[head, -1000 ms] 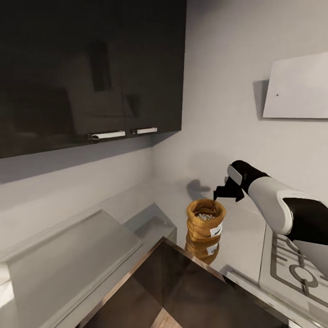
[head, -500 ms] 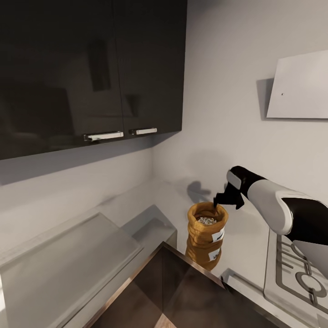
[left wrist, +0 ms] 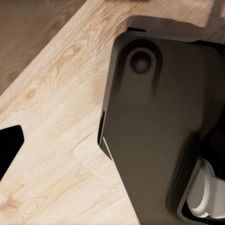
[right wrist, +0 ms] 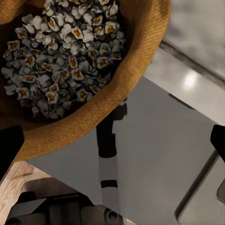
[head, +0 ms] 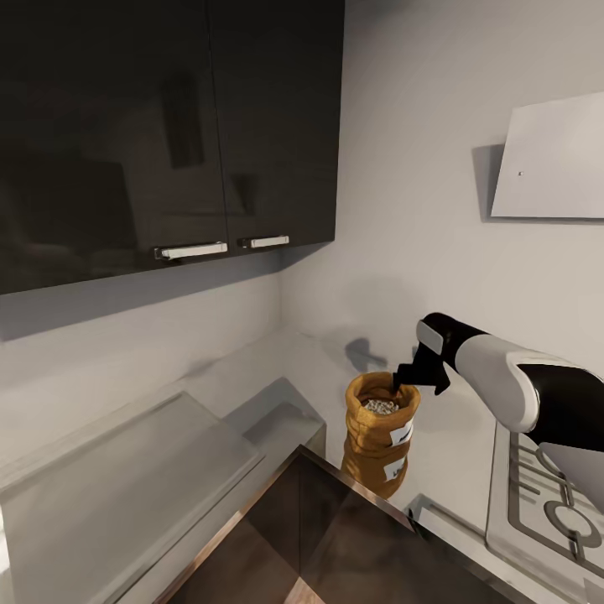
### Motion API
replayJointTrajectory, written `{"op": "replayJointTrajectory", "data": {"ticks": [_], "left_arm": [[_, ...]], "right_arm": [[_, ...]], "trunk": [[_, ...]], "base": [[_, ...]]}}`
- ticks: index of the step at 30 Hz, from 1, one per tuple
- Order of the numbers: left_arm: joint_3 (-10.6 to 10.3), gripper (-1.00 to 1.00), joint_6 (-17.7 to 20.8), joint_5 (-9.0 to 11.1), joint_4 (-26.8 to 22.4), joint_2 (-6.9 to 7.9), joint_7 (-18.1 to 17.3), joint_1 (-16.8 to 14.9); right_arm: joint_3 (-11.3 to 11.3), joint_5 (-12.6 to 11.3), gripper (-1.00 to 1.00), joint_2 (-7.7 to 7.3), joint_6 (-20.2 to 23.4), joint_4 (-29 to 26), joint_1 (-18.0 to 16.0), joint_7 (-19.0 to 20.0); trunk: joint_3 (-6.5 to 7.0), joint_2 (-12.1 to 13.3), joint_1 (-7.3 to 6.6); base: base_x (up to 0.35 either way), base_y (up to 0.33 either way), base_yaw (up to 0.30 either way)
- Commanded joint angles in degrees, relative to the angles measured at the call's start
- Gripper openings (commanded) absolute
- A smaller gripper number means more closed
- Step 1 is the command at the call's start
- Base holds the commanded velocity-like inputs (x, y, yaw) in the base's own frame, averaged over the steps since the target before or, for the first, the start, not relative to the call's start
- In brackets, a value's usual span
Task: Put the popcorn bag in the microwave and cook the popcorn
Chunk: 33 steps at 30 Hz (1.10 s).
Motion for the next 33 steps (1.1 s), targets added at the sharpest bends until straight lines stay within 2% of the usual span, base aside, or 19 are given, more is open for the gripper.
{"op": "replayJointTrajectory", "data": {"ticks": [1,13,33], "left_arm": [[0.23,1.00,-0.03,0.05,0.00,-0.01,0.07,-0.01],[0.24,1.00,-0.03,0.05,-0.03,-0.01,0.07,-0.01],[0.23,1.00,-0.03,0.05,0.00,-0.01,0.07,-0.01]], "right_arm": [[-0.24,-0.28,1.00,-0.01,0.00,0.13,-0.03,-0.48],[-0.23,-0.27,1.00,-0.01,-0.27,0.17,0.17,-0.36],[-0.24,-0.27,1.00,-0.01,-0.52,0.17,0.43,-0.42]], "trunk": [[-0.03,-0.04,0.02],[-0.07,-0.04,0.02],[-1.82,-0.04,0.02]], "base": [[0.000,0.000,0.000],[0.000,0.000,0.000],[0.000,0.000,0.000]]}}
